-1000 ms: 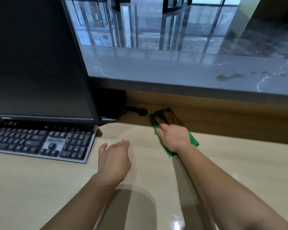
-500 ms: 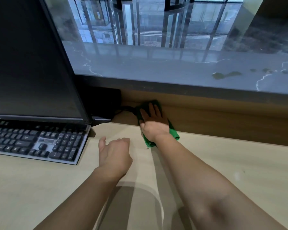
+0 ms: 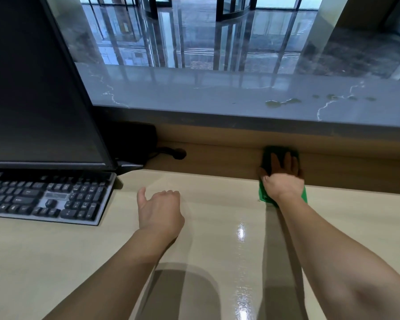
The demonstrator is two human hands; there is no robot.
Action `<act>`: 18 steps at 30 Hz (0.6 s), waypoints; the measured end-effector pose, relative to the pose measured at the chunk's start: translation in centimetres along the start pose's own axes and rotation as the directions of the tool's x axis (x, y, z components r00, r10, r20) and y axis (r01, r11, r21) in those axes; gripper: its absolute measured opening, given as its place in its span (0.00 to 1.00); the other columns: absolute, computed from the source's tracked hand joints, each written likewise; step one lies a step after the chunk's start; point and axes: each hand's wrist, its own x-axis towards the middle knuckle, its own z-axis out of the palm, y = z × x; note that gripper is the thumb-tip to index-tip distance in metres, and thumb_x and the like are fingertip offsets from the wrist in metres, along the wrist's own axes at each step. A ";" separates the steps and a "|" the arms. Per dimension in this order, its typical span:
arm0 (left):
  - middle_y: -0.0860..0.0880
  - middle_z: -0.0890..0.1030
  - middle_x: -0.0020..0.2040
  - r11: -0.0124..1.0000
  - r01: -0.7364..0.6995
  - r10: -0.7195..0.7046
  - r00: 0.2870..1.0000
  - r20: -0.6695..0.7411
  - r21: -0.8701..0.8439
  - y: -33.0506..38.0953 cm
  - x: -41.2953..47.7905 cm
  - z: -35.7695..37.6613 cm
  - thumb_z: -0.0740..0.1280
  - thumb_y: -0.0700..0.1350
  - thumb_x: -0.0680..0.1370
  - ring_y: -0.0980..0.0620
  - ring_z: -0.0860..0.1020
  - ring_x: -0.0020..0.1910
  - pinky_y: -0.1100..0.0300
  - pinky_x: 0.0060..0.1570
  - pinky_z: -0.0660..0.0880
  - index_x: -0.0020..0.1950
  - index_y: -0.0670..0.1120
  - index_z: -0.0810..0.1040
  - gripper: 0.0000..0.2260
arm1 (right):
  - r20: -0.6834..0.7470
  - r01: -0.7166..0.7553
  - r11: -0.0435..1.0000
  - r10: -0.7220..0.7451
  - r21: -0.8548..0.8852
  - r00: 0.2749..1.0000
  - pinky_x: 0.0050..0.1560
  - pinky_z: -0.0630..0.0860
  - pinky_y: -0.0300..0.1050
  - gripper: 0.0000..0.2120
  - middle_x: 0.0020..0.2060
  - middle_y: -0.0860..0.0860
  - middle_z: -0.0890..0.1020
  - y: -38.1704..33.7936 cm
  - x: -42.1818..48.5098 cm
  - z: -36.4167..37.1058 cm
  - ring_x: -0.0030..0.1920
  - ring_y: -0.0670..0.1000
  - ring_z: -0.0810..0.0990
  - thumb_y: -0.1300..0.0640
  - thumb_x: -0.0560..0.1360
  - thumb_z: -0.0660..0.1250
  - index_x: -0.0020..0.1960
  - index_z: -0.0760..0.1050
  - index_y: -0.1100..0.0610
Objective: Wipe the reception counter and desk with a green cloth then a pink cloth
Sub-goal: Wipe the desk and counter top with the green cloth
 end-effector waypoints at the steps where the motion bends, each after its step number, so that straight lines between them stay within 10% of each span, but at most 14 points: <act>1: 0.54 0.70 0.37 1.000 -0.003 0.003 1.000 0.004 -0.008 0.0 -0.2 0.1 0.56 0.37 0.74 0.52 0.69 0.40 0.47 0.74 0.47 0.43 0.50 0.67 0.08 | 0.015 0.002 1.000 -0.002 -0.013 1.000 0.74 0.51 0.54 0.31 0.79 0.54 0.44 -0.2 -0.4 -0.1 0.79 0.56 0.43 0.40 0.81 0.51 0.80 0.47 0.46; 9: 0.54 0.74 0.38 1.000 -0.002 0.002 0.999 0.049 -0.008 -0.1 -2.7 0.3 0.56 0.37 0.74 0.52 0.71 0.41 0.48 0.73 0.47 0.43 0.50 0.68 0.08 | -0.041 0.298 0.952 -0.301 -0.070 0.953 0.75 0.51 0.53 0.26 0.79 0.55 0.53 -3.6 -7.1 1.3 0.78 0.57 0.52 0.43 0.82 0.47 0.79 0.53 0.46; 18: 0.53 0.77 0.38 1.000 0.011 -0.010 0.994 0.113 -0.009 0.5 -6.0 -2.3 0.56 0.36 0.71 0.51 0.75 0.43 0.49 0.73 0.47 0.43 0.51 0.70 0.10 | 0.016 0.546 0.838 -0.546 0.024 0.838 0.71 0.60 0.49 0.28 0.79 0.55 0.53 -5.5 -16.7 1.2 0.76 0.57 0.55 0.60 0.75 0.63 0.74 0.63 0.51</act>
